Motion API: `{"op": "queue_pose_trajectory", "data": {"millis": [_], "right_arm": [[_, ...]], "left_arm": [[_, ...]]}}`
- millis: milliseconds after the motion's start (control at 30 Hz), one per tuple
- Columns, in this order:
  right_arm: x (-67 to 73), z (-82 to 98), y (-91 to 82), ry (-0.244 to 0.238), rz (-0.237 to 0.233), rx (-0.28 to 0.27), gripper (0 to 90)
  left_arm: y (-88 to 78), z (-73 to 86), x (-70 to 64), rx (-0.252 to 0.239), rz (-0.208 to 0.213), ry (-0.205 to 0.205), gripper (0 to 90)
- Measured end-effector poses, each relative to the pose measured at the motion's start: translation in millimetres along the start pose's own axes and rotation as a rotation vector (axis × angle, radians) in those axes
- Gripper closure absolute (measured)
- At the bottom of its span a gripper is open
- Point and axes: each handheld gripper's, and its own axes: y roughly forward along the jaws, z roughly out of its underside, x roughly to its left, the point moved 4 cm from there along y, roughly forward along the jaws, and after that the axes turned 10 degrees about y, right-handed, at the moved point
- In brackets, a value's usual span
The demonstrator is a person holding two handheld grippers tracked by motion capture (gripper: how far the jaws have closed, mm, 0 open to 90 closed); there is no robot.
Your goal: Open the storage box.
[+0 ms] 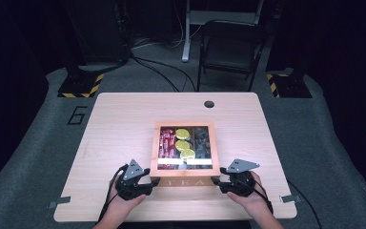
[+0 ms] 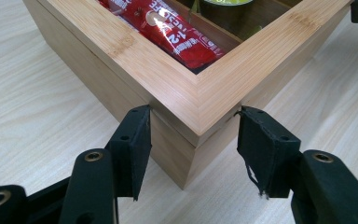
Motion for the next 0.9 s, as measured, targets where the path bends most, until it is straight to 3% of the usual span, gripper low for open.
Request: {"op": "queue_pose_trajectory", "data": {"millis": [233,333,367,900], "right_arm": [[0.1,-0.7,0.1,-0.003,-0.004,-0.003,47.7],[0.4,-2.5,0.3,0.009,0.0,-0.021,48.5],[0.4,-2.7,-0.1,0.008,-0.002,-0.02,48.6],[1.9,-10.4,-2.1,0.018,0.009,-0.058,48.8]], "left_arm": [[-0.9,-0.7,-0.1,0.002,0.007,-0.003,45.0],[-0.6,-1.5,-0.5,-0.013,-0.005,-0.008,46.1],[-1.0,-2.1,-1.1,-0.008,-0.019,0.011,47.6],[-1.9,-9.0,0.6,-0.047,-0.019,-0.016,47.6]]}}
